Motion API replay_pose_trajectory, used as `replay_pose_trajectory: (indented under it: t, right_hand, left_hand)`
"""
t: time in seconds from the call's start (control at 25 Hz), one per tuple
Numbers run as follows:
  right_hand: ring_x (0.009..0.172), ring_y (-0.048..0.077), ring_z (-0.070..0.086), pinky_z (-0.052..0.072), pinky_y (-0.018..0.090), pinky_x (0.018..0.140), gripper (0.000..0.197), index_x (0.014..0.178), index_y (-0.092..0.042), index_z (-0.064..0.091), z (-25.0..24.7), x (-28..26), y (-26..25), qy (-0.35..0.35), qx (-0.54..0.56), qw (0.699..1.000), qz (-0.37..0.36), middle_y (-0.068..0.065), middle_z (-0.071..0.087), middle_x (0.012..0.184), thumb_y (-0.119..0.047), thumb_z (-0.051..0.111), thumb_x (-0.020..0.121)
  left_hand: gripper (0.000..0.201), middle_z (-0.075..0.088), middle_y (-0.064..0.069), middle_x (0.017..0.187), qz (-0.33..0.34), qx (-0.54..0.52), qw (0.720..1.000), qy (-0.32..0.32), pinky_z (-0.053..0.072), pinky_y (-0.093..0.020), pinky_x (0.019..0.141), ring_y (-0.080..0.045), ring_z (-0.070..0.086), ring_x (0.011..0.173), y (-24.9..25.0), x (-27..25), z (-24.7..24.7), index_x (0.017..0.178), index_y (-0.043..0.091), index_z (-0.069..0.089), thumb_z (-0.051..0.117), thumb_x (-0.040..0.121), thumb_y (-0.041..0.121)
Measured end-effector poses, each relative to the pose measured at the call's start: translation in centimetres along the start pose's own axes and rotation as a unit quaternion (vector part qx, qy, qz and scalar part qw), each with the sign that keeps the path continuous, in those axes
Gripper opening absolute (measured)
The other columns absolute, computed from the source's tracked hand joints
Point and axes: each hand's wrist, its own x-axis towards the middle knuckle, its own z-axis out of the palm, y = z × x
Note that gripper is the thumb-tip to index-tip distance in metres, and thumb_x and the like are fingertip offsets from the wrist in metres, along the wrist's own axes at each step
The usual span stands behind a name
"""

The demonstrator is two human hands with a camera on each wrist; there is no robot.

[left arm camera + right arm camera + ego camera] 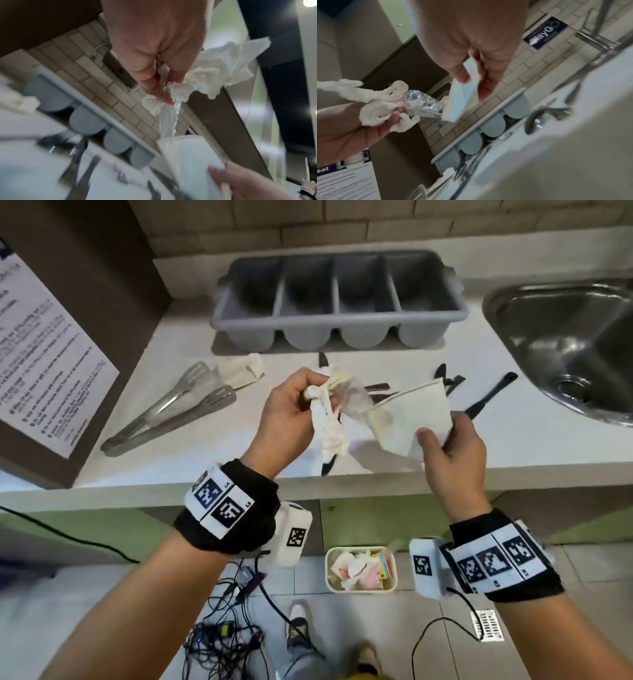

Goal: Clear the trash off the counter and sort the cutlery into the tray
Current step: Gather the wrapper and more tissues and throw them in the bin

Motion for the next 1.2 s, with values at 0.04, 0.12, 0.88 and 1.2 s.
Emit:
replay_pose_trajectory:
  t: [0.04, 0.12, 0.88, 1.2]
  right_hand:
    - [0.068, -0.005, 0.056, 0.039, -0.004, 0.056, 0.021, 0.103, -0.008, 0.055, -0.6, -0.5, 0.6, 0.014, 0.029, 0.999, -0.005, -0.009, 0.057, 0.079, -0.012, 0.058, 0.083]
    - [0.062, -0.014, 0.055, 0.041, 0.0, 0.058, 0.012, 0.088, -0.021, 0.052, -2.2, -1.8, 3.1, 0.023, 0.075, 0.997, -0.003, -0.015, 0.053, 0.076, -0.018, 0.056, 0.078]
    - [0.079, 0.033, 0.058, 0.059, 0.051, 0.071, 0.028, 0.11, 0.001, 0.056, 1.8, -15.2, 41.5, -0.012, -0.078, 0.918, 0.389, 0.012, 0.057, 0.09, 0.005, 0.051, 0.083]
    - [0.079, 0.023, 0.048, 0.036, 0.025, 0.072, 0.036, 0.117, -0.005, 0.043, 8.6, -17.0, 54.3, -0.065, -0.094, 0.927, 0.358, 0.011, 0.053, 0.098, 0.007, 0.05, 0.084]
  left_hand:
    - [0.039, 0.061, 0.011, 0.061, -0.014, -0.01, 1.0, -0.004, 0.045, -0.004, 0.054, 0.011, 0.056, 0.051, -0.4, -1.2, 0.8, 0.069, 0.018, 0.052, 0.053, 0.083, -0.018]
    - [0.038, 0.064, 0.015, 0.057, -0.031, -0.023, 0.999, -0.008, 0.047, -0.006, 0.056, 0.01, 0.057, 0.053, -2.2, -3.7, 2.7, 0.071, 0.018, 0.054, 0.054, 0.083, -0.018]
    - [0.025, 0.057, 0.001, 0.073, -0.334, 0.216, 0.901, -0.175, 0.041, -0.001, 0.054, -0.016, 0.053, 0.074, -41.2, -11.1, 12.1, 0.088, 0.01, 0.054, 0.054, 0.082, -0.014]
    - [0.032, 0.061, -0.01, 0.08, -0.478, 0.196, 0.842, -0.155, 0.051, -0.026, 0.064, -0.017, 0.057, 0.065, -57.4, -10.6, 16.3, 0.11, -0.001, 0.059, 0.05, 0.08, -0.007]
